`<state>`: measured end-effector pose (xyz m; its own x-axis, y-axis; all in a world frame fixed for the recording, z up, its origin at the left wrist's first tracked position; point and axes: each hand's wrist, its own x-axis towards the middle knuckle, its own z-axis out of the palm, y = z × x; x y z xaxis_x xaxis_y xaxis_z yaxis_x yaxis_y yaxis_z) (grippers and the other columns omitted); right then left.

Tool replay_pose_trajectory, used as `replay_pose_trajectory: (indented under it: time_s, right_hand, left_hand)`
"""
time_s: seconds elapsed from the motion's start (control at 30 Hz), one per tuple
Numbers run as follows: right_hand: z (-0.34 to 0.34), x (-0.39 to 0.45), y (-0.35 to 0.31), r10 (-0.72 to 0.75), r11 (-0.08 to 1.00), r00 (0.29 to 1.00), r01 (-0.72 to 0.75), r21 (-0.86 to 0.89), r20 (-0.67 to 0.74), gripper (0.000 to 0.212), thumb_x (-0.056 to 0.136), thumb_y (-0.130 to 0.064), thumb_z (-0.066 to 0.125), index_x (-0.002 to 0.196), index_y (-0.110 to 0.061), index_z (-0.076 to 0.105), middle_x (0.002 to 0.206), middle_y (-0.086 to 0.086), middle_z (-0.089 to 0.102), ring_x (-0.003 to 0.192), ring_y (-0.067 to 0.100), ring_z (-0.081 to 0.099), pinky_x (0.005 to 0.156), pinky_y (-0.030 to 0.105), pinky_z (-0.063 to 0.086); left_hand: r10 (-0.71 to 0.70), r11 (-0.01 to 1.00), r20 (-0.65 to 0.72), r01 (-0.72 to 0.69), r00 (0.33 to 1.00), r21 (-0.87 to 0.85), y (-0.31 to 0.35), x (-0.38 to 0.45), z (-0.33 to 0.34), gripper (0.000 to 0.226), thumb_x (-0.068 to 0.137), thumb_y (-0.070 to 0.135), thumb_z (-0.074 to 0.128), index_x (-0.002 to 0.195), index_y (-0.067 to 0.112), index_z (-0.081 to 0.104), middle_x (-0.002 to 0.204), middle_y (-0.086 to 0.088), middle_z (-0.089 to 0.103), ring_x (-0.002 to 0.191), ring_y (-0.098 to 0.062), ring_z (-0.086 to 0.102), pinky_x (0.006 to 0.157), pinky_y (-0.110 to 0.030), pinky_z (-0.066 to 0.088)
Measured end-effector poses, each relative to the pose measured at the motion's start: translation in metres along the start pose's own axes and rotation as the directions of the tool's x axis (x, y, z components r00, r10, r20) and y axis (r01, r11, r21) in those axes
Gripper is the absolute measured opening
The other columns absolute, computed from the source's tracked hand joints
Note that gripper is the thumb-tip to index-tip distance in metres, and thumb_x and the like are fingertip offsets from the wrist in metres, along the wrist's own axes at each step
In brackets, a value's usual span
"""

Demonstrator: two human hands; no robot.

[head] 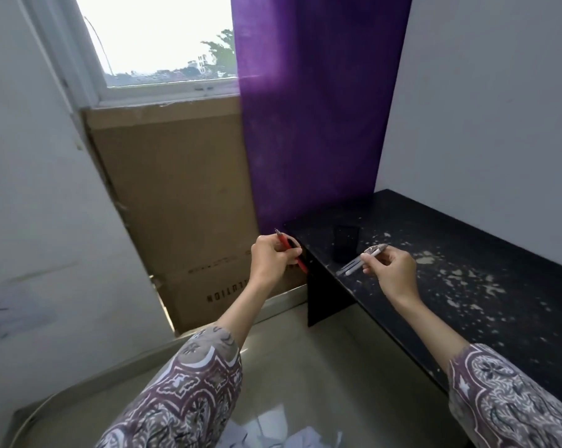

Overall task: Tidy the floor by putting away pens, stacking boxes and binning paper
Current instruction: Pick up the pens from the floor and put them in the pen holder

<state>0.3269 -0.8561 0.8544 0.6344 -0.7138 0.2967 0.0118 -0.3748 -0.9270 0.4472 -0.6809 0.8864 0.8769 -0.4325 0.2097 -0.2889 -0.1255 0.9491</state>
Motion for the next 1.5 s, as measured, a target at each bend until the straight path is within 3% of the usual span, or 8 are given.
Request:
replay_pose_trajectory:
  time_s: [0.17, 0.3, 0.67, 0.83, 0.93, 1.1, 1.27, 1.5]
  right_hand:
    - [-0.010, 0.082, 0.033, 0.042, 0.999, 0.995, -0.043, -0.008, -0.094, 0.010, 0.084, -0.011, 0.065, 0.075, -0.006, 0.066, 0.076, 0.015, 0.069, 0.061, 0.018, 0.065, 0.064, 0.027, 0.055]
    - [-0.003, 0.142, 0.053, 0.023, 0.998, 0.992, -0.030, -0.056, -0.122, 0.011, 0.084, -0.015, 0.065, 0.077, -0.007, 0.067, 0.073, 0.008, 0.069, 0.063, 0.016, 0.067, 0.071, 0.035, 0.057]
    - [0.041, 0.240, 0.120, -0.032, 0.972, 0.999, 0.037, -0.231, 0.026, 0.019, 0.087, -0.015, 0.060, 0.072, -0.005, 0.062, 0.065, 0.007, 0.064, 0.071, 0.024, 0.062, 0.069, 0.034, 0.049]
    - [0.063, 0.253, 0.149, 0.032, 0.947, 0.991, 0.012, -0.322, 0.133, 0.021, 0.088, -0.013, 0.058, 0.071, -0.001, 0.059, 0.067, 0.012, 0.063, 0.065, 0.020, 0.057, 0.058, 0.026, 0.038]
    - [0.075, 0.252, 0.162, 0.077, 0.942, 0.975, -0.003, -0.336, 0.207, 0.020, 0.087, -0.012, 0.059, 0.068, -0.005, 0.056, 0.069, 0.010, 0.063, 0.064, 0.019, 0.058, 0.055, 0.026, 0.043]
    - [0.084, 0.245, 0.167, 0.113, 0.926, 0.954, -0.001, -0.377, 0.276, 0.015, 0.085, -0.006, 0.062, 0.101, -0.005, 0.064, 0.091, 0.008, 0.066, 0.081, 0.016, 0.060, 0.073, 0.025, 0.051]
    - [0.082, 0.235, 0.162, 0.130, 0.911, 0.958, -0.014, -0.411, 0.255, 0.042, 0.084, -0.004, 0.062, 0.125, -0.005, 0.053, 0.110, 0.012, 0.061, 0.086, 0.018, 0.060, 0.077, 0.027, 0.051]
    - [0.078, 0.197, 0.139, 0.019, 0.915, 0.985, 0.053, -0.400, 0.173, 0.034, 0.085, -0.003, 0.060, 0.118, -0.003, 0.055, 0.119, 0.012, 0.051, 0.093, 0.016, 0.052, 0.079, 0.022, 0.042]
  left_hand:
    - [-0.049, 0.995, -0.030, 0.046, 0.998, -0.083, -0.015, 0.076, 0.066, 0.015, 0.077, -0.007, 0.067, 0.073, 0.007, 0.068, 0.079, -0.012, 0.069, 0.079, -0.022, 0.068, 0.067, -0.021, 0.058]
    - [-0.036, 0.995, -0.039, 0.032, 0.999, -0.091, -0.028, 0.131, 0.106, 0.014, 0.080, -0.006, 0.065, 0.076, 0.007, 0.068, 0.081, -0.012, 0.068, 0.082, -0.022, 0.067, 0.076, -0.029, 0.059]
    - [-0.038, 0.998, 0.023, 0.037, 0.999, 0.059, -0.088, 0.230, 0.174, 0.018, 0.082, -0.004, 0.062, 0.076, 0.011, 0.067, 0.080, -0.013, 0.068, 0.082, -0.023, 0.067, 0.083, -0.038, 0.058]
    - [-0.072, 0.981, 0.137, 0.045, 0.988, 0.187, -0.116, 0.247, 0.189, 0.014, 0.086, -0.001, 0.058, 0.077, 0.008, 0.064, 0.078, -0.012, 0.066, 0.079, -0.024, 0.065, 0.083, -0.047, 0.056]
    - [-0.090, 0.956, 0.207, 0.026, 0.974, 0.292, -0.124, 0.252, 0.193, 0.009, 0.086, 0.003, 0.059, 0.094, 0.007, 0.063, 0.090, -0.014, 0.067, 0.083, -0.020, 0.062, 0.083, -0.038, 0.055]
    - [-0.199, 0.922, 0.261, 0.091, 0.944, 0.375, -0.129, 0.249, 0.190, 0.051, 0.082, 0.004, 0.066, 0.129, 0.009, 0.045, 0.128, -0.013, 0.051, 0.118, -0.022, 0.049, 0.095, -0.031, 0.045]
    - [-0.245, 0.902, 0.245, 0.128, 0.938, 0.412, -0.133, 0.234, 0.176, 0.059, 0.081, 0.008, 0.068, 0.133, 0.012, 0.040, 0.135, -0.011, 0.047, 0.125, -0.024, 0.044, 0.093, -0.029, 0.040]
    - [-0.218, 0.911, 0.196, 0.127, 0.956, 0.391, -0.128, 0.189, 0.134, 0.056, 0.081, 0.015, 0.069, 0.131, 0.014, 0.043, 0.131, -0.010, 0.050, 0.123, -0.023, 0.046, 0.096, -0.030, 0.040]
